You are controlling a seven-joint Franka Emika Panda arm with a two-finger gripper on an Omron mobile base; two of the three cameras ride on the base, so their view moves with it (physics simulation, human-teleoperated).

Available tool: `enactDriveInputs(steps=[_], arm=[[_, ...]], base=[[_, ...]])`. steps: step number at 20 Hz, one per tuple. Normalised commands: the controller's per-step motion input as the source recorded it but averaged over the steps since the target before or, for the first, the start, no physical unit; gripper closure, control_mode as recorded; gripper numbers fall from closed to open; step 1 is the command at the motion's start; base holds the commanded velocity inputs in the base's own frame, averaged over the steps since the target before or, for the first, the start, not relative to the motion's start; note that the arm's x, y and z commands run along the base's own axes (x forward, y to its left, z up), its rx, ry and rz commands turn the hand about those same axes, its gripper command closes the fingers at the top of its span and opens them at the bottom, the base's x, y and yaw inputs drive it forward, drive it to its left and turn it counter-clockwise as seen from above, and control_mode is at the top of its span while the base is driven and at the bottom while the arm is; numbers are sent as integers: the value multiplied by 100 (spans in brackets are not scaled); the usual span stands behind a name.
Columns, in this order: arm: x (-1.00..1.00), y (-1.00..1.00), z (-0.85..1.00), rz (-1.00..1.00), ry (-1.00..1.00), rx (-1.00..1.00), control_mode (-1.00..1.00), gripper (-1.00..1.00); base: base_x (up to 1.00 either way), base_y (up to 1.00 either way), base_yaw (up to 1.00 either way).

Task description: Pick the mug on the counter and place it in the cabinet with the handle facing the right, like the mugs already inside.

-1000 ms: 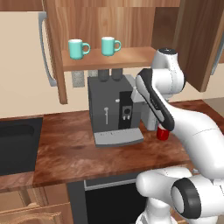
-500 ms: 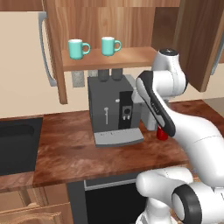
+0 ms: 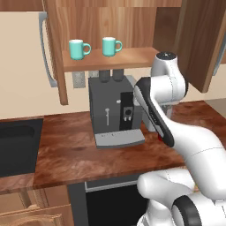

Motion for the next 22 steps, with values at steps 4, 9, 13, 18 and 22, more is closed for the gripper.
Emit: enactDriveInputs(steps=[4,9,13,18,22], arm=[[-18,0,-5,-20,0,-1,-100,-100],[-19,0,-12,-19,-1,0,-100,-100],[-21,-3,-21,-17,-3,0,-100,-100],[-22,-9,-24,-13,-4,0,-100,-100],[-16,-12,-23,-11,-2,-1,-100,-100]], base=[[0,0,0],[0,0,0],[0,0,0],[0,0,0],[0,0,0]])
